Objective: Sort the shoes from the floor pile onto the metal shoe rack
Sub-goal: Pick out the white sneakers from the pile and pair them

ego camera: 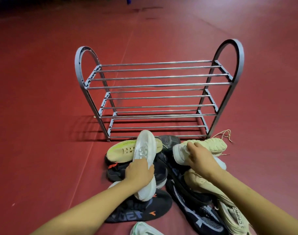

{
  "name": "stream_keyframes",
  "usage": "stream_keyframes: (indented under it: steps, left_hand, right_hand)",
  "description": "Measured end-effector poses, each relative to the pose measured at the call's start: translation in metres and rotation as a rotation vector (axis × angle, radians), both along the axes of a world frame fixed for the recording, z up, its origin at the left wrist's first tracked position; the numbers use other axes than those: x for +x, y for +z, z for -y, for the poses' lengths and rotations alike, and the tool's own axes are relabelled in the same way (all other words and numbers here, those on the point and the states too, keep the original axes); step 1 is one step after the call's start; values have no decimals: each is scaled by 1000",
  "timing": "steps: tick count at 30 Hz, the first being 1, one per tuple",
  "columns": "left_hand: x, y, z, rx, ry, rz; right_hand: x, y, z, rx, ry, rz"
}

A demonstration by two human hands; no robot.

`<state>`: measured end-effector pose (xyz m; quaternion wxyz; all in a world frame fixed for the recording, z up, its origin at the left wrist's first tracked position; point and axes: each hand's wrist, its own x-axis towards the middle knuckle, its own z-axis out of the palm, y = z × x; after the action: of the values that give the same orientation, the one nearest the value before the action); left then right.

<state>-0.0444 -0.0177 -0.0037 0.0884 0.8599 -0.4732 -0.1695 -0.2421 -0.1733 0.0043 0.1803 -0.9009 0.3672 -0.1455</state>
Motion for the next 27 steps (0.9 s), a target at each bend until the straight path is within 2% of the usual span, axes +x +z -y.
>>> stream_keyframes:
  steps: [2,4,6,9,11,14,16,17,19,20,22,24,27]
  left_hand:
    - [-1,-4,3,-13,7,-38]
    - [-5,-6,5,-46,26,-127]
    - [-3,-8,5,-29,-6,-179]
    - [5,-12,-4,71,-137,-102]
    - [14,-15,-8,49,-133,-190]
    - [25,-10,-5,34,-51,-368]
    - [28,-5,-3,0,13,-392]
    - [27,-4,-5,-31,50,-366]
    - [26,-4,-10,-92,103,-226]
    - [25,-4,-11,-118,121,-148]
    - [25,-8,-12,-135,186,-98]
    - [25,-11,-12,-68,274,-191]
    - [22,-21,-13,50,311,-313]
  right_hand:
    - [8,11,-10,-97,84,90]
    - [19,18,-27,-163,229,83]
    - [26,14,-46,-225,441,16]
    - [18,-4,-51,-281,691,-166]
    - [10,-12,-48,-254,786,-251]
    - [0,-11,-48,-107,830,-318]
    - [-8,-4,-50,69,749,-270]
    - [-11,-1,-52,170,643,-176]
    - [-13,-2,-55,321,235,108]
    - [-13,-9,-52,375,-18,189]
    - [-7,-17,-47,556,-385,156]
    - [2,-19,-45,734,-466,123]
    - [21,-10,-45,912,-436,201]
